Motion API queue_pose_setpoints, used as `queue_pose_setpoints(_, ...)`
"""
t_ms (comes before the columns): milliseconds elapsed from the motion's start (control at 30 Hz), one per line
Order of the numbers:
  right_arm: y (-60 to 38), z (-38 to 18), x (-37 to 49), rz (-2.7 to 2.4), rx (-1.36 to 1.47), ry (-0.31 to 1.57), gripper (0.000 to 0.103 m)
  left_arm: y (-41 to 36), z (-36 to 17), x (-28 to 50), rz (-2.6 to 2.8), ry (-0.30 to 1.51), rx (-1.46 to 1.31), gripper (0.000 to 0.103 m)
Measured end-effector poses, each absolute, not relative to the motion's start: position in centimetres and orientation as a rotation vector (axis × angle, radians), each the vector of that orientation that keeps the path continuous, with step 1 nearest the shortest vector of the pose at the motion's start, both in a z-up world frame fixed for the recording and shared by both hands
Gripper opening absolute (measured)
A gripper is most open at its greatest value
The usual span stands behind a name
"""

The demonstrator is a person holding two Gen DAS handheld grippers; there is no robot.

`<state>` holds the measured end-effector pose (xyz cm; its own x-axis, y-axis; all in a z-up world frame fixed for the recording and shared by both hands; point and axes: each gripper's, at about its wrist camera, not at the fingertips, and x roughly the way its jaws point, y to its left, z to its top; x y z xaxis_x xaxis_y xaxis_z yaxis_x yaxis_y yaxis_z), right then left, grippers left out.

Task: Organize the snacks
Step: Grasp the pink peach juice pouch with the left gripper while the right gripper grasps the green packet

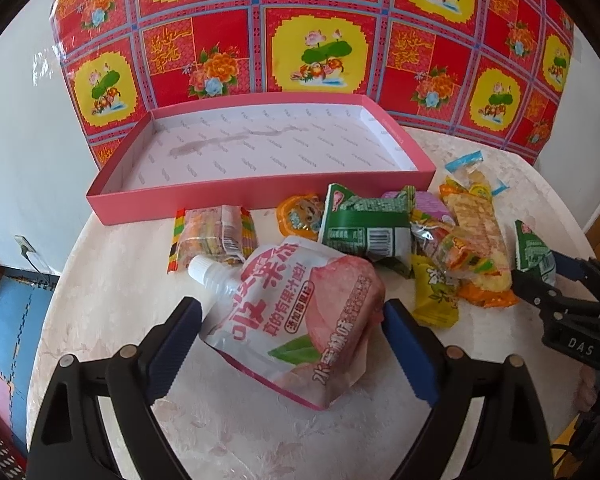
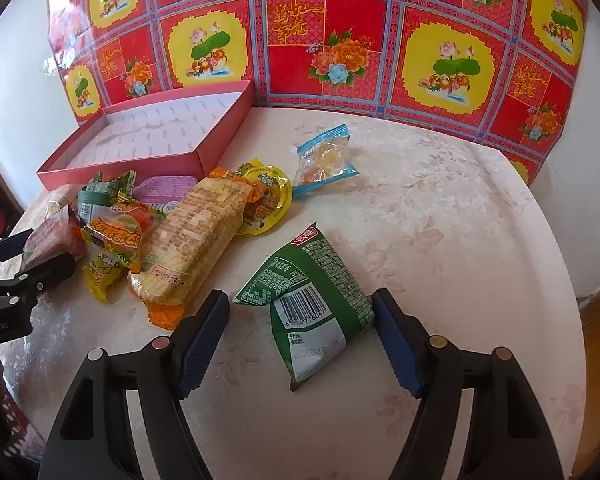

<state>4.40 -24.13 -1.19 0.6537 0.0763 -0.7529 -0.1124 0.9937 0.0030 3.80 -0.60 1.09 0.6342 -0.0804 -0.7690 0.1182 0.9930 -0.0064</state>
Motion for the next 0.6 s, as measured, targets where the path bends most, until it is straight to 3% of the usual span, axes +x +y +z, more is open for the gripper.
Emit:
queue_pose_setpoints(300, -24.4, -1.1, 4.1, 0.094, -0.036, 0.845, 0.065, -0.7, 1.1, 3.3, -0.118, 0.861, 0.07, 0.093)
queue_pose_setpoints(400, -24.4, -1.1, 3.9, 0.1, -0.031, 0.843, 0.061, -0.8, 1.8, 2.8, -0.132, 0.828, 0.072, 0.078)
queue_pose_setpoints(600, -24.5, -0.8, 3.4, 0.111, -0.01, 0.842, 0.049, -0.5, 2.1, 2.3, -0.127, 0.832, 0.055, 0.078)
